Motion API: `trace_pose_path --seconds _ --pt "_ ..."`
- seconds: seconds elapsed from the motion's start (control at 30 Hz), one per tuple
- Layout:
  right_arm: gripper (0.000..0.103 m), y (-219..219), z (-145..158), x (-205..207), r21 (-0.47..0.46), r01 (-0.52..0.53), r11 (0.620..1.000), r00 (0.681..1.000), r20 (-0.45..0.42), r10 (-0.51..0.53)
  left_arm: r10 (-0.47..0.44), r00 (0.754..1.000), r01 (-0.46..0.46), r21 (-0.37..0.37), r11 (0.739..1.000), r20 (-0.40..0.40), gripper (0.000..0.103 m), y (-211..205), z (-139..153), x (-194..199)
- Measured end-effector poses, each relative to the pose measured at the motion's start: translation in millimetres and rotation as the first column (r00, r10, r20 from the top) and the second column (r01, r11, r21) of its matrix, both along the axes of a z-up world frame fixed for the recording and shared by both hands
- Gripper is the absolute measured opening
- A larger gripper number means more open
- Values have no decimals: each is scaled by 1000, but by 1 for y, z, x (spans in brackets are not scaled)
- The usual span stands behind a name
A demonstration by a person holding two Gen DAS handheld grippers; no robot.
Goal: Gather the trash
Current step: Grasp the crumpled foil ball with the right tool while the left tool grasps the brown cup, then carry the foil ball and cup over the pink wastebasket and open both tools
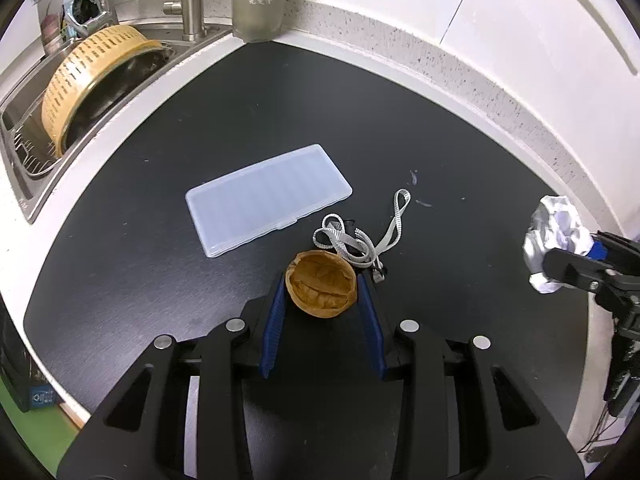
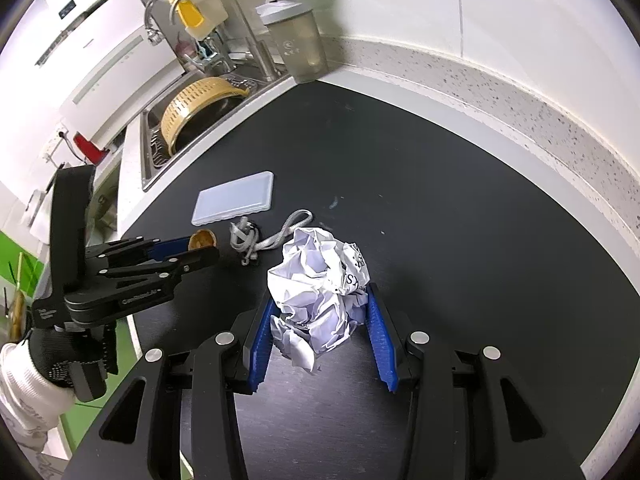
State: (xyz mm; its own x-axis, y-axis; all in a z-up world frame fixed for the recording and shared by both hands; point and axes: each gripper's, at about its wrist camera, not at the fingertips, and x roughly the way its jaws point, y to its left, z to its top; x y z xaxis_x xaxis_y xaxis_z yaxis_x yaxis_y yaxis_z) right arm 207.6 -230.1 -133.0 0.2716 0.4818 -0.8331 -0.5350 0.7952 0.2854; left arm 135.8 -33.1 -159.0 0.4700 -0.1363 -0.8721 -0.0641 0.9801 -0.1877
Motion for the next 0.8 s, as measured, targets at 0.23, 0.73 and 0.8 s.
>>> trace_pose_path --seconds 0.23,0.73,0.8 --pt "42 21 23 -14 11 -55 998 997 46 54 35 999 -35 -15 999 30 36 18 32 -30" --pt "42 163 64 -95 59 -382 922 919 128 372 311 942 -313 -6 950 129 36 123 94 -191" --pt "42 193 65 -112 61 -447 893 890 129 437 366 922 -368 -10 930 126 36 142 91 -216"
